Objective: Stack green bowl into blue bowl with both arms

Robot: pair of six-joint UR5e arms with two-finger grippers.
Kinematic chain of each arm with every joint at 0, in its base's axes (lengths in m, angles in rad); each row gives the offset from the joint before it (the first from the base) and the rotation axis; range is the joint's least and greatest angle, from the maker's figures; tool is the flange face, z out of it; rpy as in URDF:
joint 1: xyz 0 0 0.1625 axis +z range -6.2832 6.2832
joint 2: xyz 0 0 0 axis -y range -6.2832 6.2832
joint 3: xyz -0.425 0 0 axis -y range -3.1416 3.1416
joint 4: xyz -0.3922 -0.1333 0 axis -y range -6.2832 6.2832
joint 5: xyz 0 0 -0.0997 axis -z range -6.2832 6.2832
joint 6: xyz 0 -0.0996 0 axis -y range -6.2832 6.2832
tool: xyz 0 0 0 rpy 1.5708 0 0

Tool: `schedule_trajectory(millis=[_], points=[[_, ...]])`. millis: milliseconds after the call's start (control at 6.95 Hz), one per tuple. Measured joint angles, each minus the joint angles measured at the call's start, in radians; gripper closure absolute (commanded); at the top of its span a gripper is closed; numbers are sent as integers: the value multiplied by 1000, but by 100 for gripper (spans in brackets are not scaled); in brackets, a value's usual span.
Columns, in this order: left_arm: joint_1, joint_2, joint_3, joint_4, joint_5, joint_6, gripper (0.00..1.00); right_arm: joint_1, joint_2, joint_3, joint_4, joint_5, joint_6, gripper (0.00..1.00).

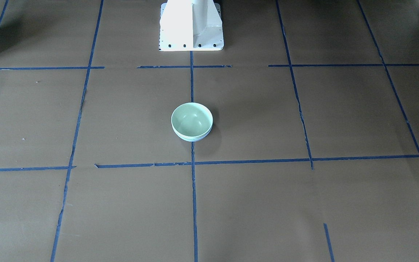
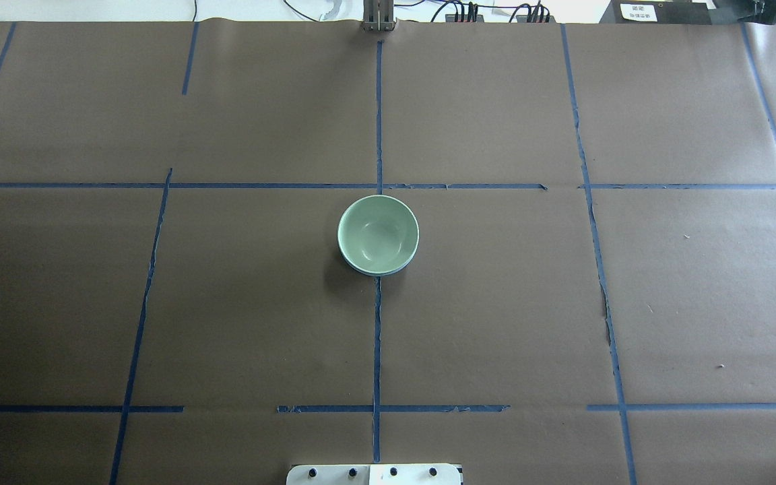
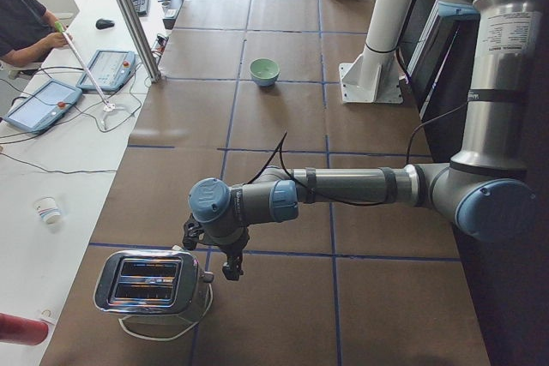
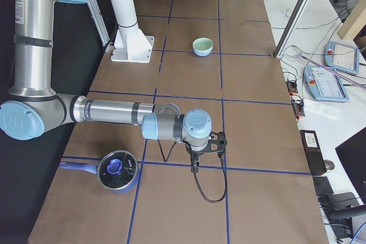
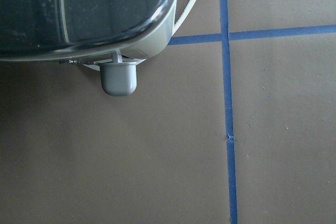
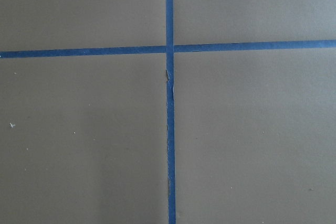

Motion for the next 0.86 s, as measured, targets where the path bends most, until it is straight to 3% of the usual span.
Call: schedule_trajectory(millis=[864], points=[[0, 55, 0, -98, -7, -4, 0, 2, 0, 8, 2, 1, 2, 0]])
